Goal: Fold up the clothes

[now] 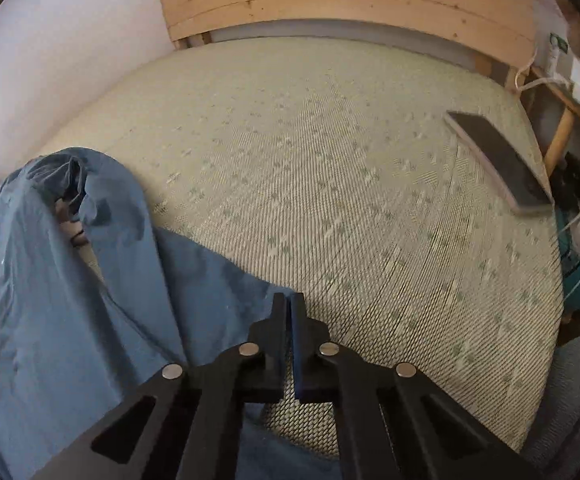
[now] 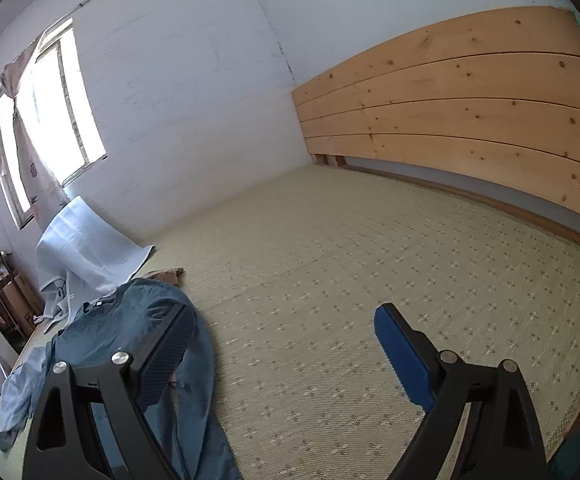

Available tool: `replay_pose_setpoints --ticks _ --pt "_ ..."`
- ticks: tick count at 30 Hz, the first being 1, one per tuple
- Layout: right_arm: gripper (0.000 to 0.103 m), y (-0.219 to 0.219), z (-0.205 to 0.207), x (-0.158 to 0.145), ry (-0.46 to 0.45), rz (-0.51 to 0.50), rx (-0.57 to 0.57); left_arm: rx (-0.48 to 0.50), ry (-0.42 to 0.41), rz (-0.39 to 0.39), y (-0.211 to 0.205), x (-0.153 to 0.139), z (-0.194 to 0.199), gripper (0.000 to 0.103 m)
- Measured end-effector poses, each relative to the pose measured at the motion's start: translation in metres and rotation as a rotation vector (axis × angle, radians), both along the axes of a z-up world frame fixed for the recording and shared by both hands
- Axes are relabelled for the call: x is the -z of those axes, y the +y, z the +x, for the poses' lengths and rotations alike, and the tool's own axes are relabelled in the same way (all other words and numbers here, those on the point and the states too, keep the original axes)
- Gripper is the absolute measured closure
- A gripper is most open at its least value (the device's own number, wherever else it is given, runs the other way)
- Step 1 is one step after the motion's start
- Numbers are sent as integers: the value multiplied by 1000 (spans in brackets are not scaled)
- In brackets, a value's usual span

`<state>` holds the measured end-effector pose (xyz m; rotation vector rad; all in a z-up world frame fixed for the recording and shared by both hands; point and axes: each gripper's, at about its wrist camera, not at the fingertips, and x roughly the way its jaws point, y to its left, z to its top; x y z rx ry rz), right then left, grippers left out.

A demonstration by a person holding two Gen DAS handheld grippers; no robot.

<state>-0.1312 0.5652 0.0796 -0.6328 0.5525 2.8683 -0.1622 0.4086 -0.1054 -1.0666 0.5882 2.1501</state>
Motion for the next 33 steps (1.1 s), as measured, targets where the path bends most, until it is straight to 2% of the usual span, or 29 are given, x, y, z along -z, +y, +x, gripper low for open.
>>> replay_pose_setpoints --ticks 3,8,10,13,17,21,25,29,33 --pt "9 6 2 2 2 -21 21 -5 -37 72 -2 -19 -5 103" --pt "9 17 6 4 9 -63 63 37 -19 288 -16 -90 -2 103" --pt "8 21 7 4 13 -78 72 47 38 401 -36 -127 7 103" --pt "8 25 8 4 16 -93 77 19 87 458 -73 -152 17 103" --pt "8 25 6 4 13 -102 70 -102 52 417 -124 -136 24 103" --pt "9 18 2 4 7 -79 50 -299 -41 322 -183 -86 29 103" --pt "9 12 0 4 1 -69 39 -392 -84 241 -210 -52 40 103" --pt "9 5 -3 4 -6 -66 23 -370 -68 216 -210 -49 55 103" --pt "9 -4 -7 5 -20 -39 -1 -266 -10 204 -181 -60 61 103"
